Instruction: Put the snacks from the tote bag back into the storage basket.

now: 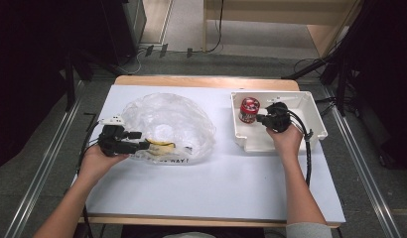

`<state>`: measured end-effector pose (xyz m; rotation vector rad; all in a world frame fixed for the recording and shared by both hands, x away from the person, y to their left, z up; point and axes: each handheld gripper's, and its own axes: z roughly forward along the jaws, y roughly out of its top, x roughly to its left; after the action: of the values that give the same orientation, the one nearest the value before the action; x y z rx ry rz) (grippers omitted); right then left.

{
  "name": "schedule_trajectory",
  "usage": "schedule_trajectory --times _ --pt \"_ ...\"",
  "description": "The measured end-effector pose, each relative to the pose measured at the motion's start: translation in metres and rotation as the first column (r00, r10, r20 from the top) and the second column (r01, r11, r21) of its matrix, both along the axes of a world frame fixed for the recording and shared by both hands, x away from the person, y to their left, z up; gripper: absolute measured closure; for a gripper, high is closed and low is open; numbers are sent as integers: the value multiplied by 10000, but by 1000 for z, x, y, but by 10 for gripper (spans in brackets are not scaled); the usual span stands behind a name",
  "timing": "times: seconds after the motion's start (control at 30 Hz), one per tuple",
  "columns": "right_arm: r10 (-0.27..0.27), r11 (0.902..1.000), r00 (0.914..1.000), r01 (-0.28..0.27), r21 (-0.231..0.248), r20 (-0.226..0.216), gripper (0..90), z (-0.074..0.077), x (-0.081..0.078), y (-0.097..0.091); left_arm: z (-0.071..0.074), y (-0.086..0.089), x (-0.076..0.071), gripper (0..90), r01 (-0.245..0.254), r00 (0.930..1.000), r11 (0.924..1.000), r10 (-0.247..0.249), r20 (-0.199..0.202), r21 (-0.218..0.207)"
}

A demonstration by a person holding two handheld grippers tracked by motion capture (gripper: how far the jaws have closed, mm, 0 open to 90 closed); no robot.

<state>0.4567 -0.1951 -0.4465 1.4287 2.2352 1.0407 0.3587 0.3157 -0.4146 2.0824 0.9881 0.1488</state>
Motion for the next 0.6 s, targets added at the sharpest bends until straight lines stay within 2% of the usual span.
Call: schedule_trajectory --times 0.27,0.6 --pt "137 9999 9999 -137 -35 -8 900 -1 -1 4 0 -2 3 370 63 10000 10000 -63 23 -20" --pt "265 9994 9996 -268 229 131 900 0 -1 10 1 -3 3 371 110 9999 9999 -110 39 -34"
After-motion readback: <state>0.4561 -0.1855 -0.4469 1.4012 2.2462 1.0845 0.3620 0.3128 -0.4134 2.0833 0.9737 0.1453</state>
